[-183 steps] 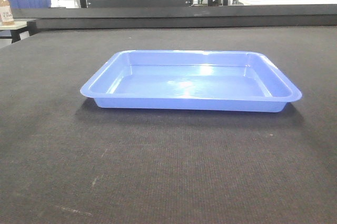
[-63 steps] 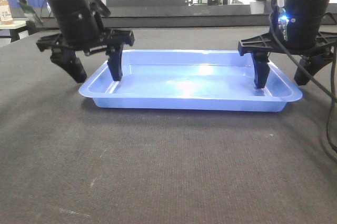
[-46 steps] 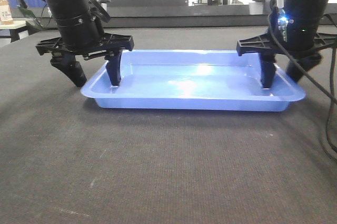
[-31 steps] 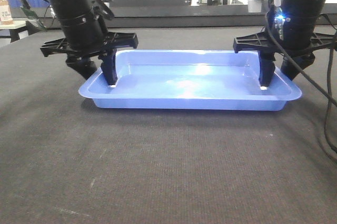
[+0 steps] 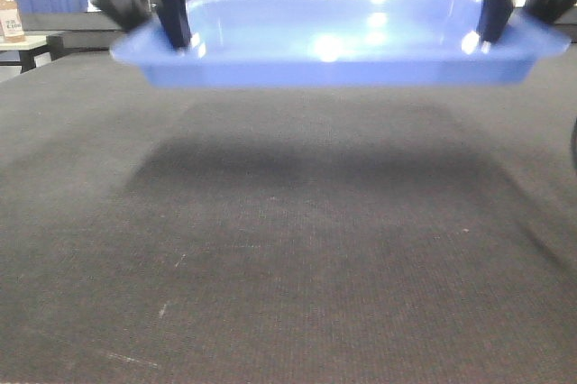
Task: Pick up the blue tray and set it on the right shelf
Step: 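Lift the tray off the table with both grippers, then drive the base away from the table toward the steel shelf rack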
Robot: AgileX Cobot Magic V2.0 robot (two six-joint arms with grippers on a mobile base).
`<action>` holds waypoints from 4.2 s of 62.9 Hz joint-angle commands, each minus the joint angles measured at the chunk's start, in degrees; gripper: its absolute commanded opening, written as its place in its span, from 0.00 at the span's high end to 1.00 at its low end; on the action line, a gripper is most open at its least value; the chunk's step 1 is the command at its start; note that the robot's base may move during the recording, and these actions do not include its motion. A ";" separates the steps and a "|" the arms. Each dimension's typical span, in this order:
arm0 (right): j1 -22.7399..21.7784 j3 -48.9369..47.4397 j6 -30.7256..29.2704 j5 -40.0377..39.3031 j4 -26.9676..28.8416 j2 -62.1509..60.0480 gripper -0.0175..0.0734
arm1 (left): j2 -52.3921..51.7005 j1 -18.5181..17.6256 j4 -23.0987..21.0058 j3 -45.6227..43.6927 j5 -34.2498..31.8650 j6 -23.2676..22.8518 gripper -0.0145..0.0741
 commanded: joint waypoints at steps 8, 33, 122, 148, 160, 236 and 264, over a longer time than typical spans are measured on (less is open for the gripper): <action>2.06 7.95 -0.62 0.24 -3.52 -15.40 0.74 | -13.70 -2.17 5.04 10.05 1.66 0.80 0.89; 11.43 14.06 -0.62 12.82 -3.52 -30.10 0.74 | -31.71 -10.69 7.50 19.43 7.21 -2.22 0.89; 14.51 2.30 -0.62 18.84 -3.51 -31.92 0.75 | -35.47 -12.84 7.89 15.01 14.76 -4.72 0.89; 14.51 2.30 -0.62 18.84 -3.51 -31.92 0.75 | -35.47 -12.84 7.89 15.01 14.76 -4.72 0.89; 14.51 2.30 -0.62 18.84 -3.51 -31.92 0.75 | -35.47 -12.84 7.80 15.01 14.76 -4.72 0.89; 14.51 2.30 -0.62 18.84 -3.51 -31.92 0.75 | -35.47 -12.84 6.82 15.01 14.76 -4.72 0.89; 14.51 2.30 -0.62 18.84 -3.51 -31.92 0.75 | -35.47 -12.84 6.82 15.01 14.76 -4.72 0.89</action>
